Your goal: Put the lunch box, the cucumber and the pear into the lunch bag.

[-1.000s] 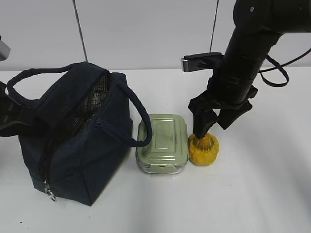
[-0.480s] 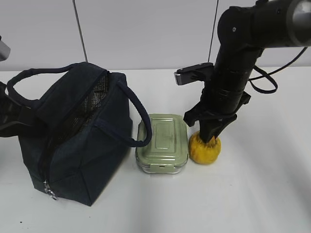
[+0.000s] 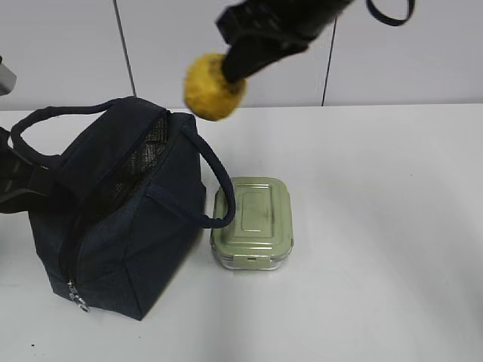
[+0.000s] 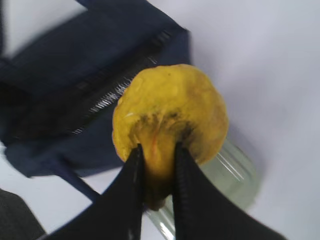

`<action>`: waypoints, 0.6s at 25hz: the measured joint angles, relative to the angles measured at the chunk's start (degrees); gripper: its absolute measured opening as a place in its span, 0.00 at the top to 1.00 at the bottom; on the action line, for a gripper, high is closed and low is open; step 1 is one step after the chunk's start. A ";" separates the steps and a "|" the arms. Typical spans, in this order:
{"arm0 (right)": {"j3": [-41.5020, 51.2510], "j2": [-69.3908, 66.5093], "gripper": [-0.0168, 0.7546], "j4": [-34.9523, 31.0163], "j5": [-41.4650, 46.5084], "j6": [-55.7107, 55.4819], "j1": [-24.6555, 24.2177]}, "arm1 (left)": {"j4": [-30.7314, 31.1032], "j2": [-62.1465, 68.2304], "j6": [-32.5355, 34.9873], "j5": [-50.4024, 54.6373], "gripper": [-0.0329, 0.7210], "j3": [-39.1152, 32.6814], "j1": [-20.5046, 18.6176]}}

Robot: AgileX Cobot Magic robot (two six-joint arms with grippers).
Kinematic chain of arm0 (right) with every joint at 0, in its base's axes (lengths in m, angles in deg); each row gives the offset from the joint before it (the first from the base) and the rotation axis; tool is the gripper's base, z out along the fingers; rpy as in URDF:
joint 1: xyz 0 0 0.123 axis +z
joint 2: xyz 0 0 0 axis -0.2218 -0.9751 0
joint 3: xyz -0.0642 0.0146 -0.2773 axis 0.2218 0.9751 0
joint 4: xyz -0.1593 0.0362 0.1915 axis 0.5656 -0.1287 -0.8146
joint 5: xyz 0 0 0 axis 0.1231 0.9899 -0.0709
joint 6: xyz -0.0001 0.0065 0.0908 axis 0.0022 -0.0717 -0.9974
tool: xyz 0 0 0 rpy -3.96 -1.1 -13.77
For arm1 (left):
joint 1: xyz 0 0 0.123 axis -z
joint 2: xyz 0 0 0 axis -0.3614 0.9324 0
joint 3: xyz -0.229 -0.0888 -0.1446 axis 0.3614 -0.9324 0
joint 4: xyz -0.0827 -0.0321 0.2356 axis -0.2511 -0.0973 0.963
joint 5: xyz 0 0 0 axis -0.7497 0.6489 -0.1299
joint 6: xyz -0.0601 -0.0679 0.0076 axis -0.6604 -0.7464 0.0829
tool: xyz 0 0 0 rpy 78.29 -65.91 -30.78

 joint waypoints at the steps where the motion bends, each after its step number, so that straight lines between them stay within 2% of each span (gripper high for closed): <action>1: -0.26 -0.44 0.84 -1.73 -0.71 1.20 1.59 | 0.00 0.00 0.00 0.04 0.98 0.00 0.00; 5: -0.36 -4.77 0.85 -3.55 -1.29 2.55 4.82 | 0.00 0.00 0.00 0.07 0.98 0.00 0.00; 11: -0.36 -12.02 0.85 -5.05 -2.75 3.18 5.66 | 0.00 0.00 0.00 0.07 0.98 0.00 0.00; 12: -0.36 -12.62 0.83 -5.48 -2.75 3.29 5.66 | 0.00 0.00 0.00 0.07 0.98 0.00 0.00; 15: -0.36 -12.89 0.72 -7.38 -2.64 3.91 5.66 | 0.00 0.00 0.00 0.07 0.98 0.00 0.00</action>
